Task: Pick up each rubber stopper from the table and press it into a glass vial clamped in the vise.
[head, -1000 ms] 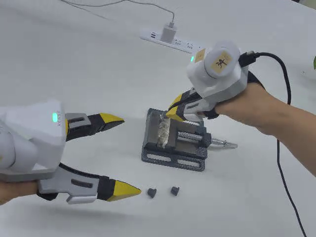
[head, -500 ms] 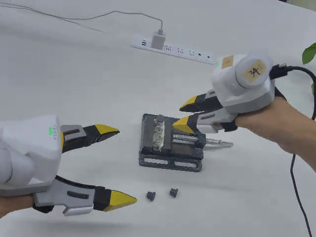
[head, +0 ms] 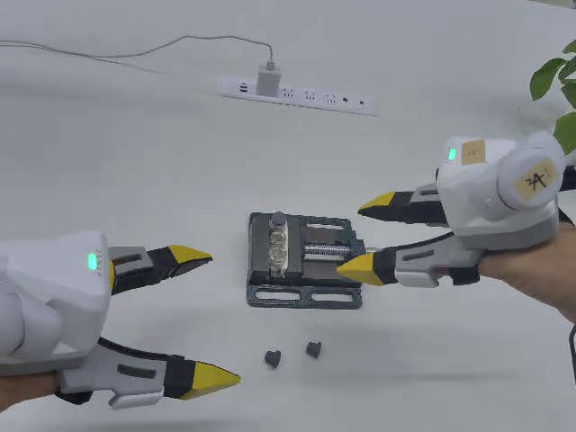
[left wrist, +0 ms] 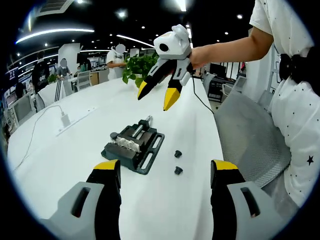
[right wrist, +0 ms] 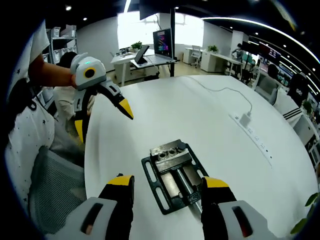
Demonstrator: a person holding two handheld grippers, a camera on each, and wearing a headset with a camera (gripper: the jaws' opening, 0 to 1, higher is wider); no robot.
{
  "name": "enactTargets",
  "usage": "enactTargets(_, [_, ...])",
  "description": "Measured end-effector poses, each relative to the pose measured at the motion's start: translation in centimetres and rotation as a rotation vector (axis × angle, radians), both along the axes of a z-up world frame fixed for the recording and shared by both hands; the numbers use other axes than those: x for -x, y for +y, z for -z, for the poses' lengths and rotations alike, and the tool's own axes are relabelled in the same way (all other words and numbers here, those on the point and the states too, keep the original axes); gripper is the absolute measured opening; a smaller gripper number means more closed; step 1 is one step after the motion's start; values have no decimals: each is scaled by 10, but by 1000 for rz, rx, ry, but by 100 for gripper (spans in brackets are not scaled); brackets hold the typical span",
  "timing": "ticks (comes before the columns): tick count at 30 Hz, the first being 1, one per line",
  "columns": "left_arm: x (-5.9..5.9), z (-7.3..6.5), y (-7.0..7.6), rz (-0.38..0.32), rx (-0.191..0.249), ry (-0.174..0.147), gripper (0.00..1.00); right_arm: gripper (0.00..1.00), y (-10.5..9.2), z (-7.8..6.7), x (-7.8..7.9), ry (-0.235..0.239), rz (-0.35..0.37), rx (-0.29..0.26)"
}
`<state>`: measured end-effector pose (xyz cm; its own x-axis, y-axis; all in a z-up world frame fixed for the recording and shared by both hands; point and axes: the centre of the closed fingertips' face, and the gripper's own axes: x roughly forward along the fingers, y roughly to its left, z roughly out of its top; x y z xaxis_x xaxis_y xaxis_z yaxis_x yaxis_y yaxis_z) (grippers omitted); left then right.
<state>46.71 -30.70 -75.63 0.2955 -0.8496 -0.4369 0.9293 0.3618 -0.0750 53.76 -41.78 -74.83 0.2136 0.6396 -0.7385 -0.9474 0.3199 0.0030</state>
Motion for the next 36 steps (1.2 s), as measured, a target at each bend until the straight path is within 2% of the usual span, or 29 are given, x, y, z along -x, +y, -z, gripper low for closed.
enactTargets(6, [2,7,-5,48,-51,-5,70,61,-16,2,13,-3,10,-72])
enactTargets(12, [0,16,-7,98,-104,-14,67,74,-29,10,24,-8,2,-122])
enactTargets(16, [1,22,-10,147,-146,-25,63,79,-36,13,28,-8,17,-149])
enactTargets(20, [1,30,-13,193,-186,-27,61,89,-44,17,33,-8,28,-174])
enactTargets(25, [0,38,-20,236,-222,-32,55,93,-57,24,37,-12,39,-166])
enactTargets(29, [-1,48,-25,285,-264,-51,50,94,-63,28,39,-6,58,-171])
enactTargets(36, [1,66,-36,368,-331,-71,35,95,-64,33,45,0,68,-188])
